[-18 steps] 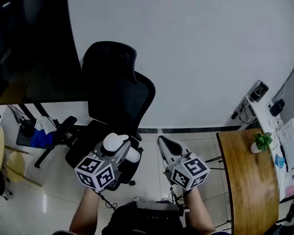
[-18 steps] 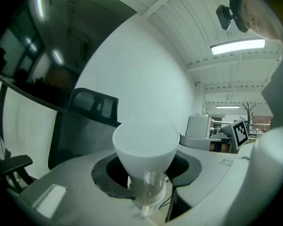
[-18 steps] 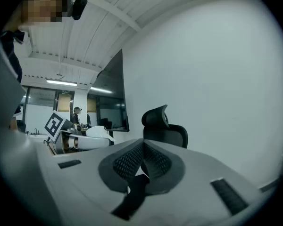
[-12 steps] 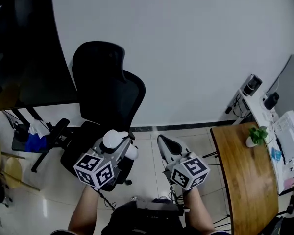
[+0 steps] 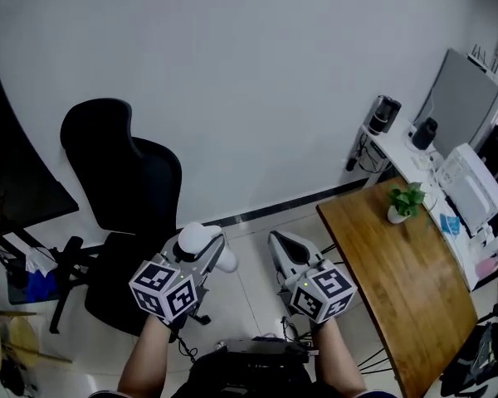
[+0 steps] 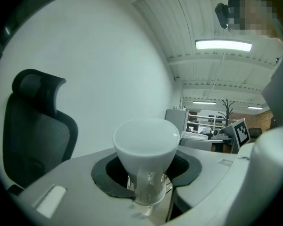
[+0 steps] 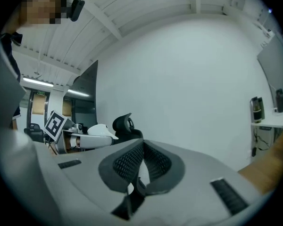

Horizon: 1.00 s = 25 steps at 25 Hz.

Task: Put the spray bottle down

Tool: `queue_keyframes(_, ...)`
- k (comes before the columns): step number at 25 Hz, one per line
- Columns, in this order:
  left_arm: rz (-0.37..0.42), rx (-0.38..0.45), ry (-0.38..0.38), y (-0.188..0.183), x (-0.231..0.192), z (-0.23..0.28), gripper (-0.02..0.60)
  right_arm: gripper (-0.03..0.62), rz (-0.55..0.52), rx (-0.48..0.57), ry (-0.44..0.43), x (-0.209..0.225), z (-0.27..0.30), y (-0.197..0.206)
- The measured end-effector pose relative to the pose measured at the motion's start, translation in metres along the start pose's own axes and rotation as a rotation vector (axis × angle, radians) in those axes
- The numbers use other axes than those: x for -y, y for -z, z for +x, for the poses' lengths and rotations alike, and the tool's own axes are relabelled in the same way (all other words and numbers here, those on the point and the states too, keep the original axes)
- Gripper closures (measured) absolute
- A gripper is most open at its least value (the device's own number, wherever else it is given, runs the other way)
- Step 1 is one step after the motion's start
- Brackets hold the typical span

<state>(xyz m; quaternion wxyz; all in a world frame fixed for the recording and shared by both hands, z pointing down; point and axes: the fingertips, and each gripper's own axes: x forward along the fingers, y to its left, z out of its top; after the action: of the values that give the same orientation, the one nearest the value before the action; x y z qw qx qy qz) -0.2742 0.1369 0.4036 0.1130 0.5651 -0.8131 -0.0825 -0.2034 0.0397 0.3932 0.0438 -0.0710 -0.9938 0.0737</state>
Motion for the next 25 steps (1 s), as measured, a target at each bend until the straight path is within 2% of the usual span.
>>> queue_keyframes(8,0.008,-0.065,0.230,0.012,0.094,0.114,0.391,0.592,0.019,0.047,0.197,0.105,-0.076,-0.017)
queue_keyframes(13,0.031,-0.110,0.379,0.024,0.164,0.172,0.391,0.592,0.037,0.082,0.360,0.162,-0.147,-0.019)
queue_keyframes(25,0.099,-0.222,0.698,0.066,0.302,0.276,0.391,0.592,0.100,0.134,0.714,0.246,-0.278,-0.008)
